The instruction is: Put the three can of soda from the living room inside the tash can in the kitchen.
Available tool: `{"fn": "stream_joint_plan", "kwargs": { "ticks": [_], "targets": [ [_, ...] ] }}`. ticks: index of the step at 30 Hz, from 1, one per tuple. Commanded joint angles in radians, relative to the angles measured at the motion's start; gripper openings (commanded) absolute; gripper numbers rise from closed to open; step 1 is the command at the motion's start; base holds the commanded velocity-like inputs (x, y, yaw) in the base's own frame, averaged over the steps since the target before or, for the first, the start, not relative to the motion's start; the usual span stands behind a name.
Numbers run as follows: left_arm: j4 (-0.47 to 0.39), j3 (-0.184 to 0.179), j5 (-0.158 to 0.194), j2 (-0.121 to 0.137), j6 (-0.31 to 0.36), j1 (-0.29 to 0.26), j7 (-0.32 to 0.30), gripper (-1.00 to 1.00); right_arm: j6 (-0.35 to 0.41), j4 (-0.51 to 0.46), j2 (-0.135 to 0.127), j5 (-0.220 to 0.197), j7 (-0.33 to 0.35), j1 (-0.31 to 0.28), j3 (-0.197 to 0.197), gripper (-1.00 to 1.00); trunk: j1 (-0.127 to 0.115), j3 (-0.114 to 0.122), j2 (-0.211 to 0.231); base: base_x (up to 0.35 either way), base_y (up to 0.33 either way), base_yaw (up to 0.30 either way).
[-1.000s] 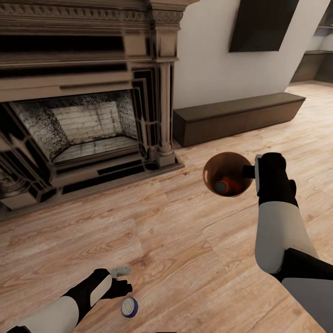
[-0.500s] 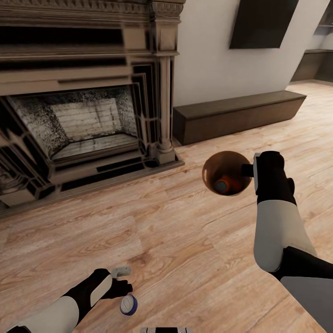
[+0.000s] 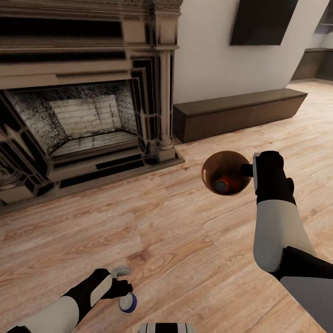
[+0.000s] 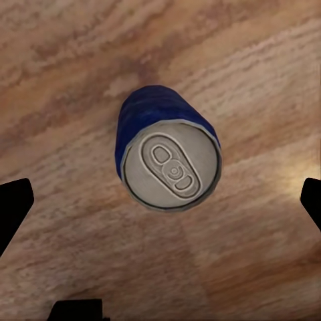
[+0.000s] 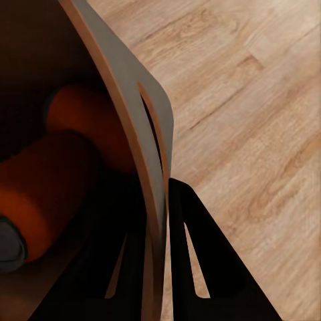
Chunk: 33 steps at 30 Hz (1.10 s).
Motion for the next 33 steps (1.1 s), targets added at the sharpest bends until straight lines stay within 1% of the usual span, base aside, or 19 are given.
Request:
{"fn": "stream_joint_plan", "kwargs": {
  "ticks": [1, 11, 17, 19, 27, 33],
  "targets": [
    [0.0, 0.0, 0.0, 0.0, 0.0, 0.0, 0.0, 1.0, 0.0, -0.001, 0.0, -0.004, 0.004, -0.001, 0.0, -1.0, 0.004, -0.003, -0.007, 0.0, 0.0, 0.0],
    [0.0, 0.0, 0.0, -0.001, -0.007, 0.0, 0.0, 1.0, 0.0, -0.001, 0.001, -0.004, 0.004, -0.001, 0.001, -1.0, 0.042, -0.034, -0.077, 0.0, 0.0, 0.0],
    [0.0, -0.001, -0.001, -0.017, -0.024, 0.0, 0.0, 1.0, 0.0, -0.001, 0.005, -0.003, 0.004, -0.001, 0.002, -1.0, 0.065, -0.053, -0.119, 0.0, 0.0, 0.0],
    [0.0, -0.001, -0.001, -0.018, -0.025, 0.0, 0.0, 1.0, 0.0, -0.001, 0.006, -0.003, 0.004, -0.001, 0.003, -1.0, 0.066, -0.061, -0.12, 0.0, 0.0, 0.0],
    [0.0, -0.002, -0.002, -0.026, -0.028, 0.0, 0.0, 1.0, 0.0, -0.001, 0.009, -0.002, 0.004, -0.001, 0.004, -1.0, 0.066, -0.061, -0.12, 0.0, 0.0, 0.0],
    [0.001, -0.002, -0.002, -0.027, -0.028, 0.0, 0.0, 1.0, 0.0, -0.001, 0.01, -0.002, 0.004, -0.001, 0.004, -1.0, 0.069, -0.084, -0.121, 0.0, 0.0, 0.0]
  ]
}}
